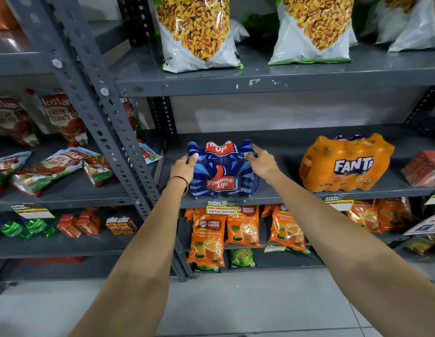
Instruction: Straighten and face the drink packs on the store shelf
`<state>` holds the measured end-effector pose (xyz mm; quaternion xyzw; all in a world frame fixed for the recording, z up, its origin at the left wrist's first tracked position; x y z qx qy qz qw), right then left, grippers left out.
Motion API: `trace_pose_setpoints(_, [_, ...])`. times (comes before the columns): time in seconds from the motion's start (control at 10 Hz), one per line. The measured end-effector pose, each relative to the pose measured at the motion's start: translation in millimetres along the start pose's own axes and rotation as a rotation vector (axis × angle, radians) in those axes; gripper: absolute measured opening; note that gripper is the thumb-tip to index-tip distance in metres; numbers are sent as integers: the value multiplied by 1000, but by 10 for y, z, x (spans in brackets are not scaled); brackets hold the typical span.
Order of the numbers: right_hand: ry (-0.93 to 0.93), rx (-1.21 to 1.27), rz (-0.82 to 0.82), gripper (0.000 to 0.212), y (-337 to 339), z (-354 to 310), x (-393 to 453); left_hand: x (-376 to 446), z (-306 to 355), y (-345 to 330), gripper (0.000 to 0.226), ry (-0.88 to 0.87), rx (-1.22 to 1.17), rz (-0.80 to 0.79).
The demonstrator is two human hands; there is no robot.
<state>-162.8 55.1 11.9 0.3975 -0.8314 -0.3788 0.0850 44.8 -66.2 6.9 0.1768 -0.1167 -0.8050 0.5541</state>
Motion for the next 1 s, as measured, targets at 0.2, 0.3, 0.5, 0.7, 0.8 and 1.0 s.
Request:
trace_pose_setpoints(0.2, [0, 4, -17, 50, -9, -10, -38, -17, -1, -3, 51, 21, -20, 7])
trace_pose_setpoints(0.3, [0, 1, -24, 51, -18, -14, -53, -48, 9, -21, 51, 38, -34, 15])
trace_pose_setpoints(0.5, [16, -34, -48, 51, -14, -49, -73, -68, 29, -35, 52, 72, -33, 37])
trace_pose_setpoints(0.7, [39, -145, -47, 56, 6, -63, -111, -114, 121, -1, 52, 69, 210, 137])
trace_pose_setpoints(0.8, [103, -281, -43, 65, 29, -78, -198, -235, 210, 18, 57, -11, 416, 199])
trace_pose_setpoints(1.0, [371, -607, 211, 63, 241, -176, -505, -608, 364, -114, 63, -335, 765, 265])
Point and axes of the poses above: each hand's wrist, its own x-axis towards the middle knuckle, its own y-axis out of the back of the hand, z = x × y, the point moved 8 cm from there along x, towards the middle knuckle, and after that the axes turned 11 degrees about -x, right-handed, at the moved point
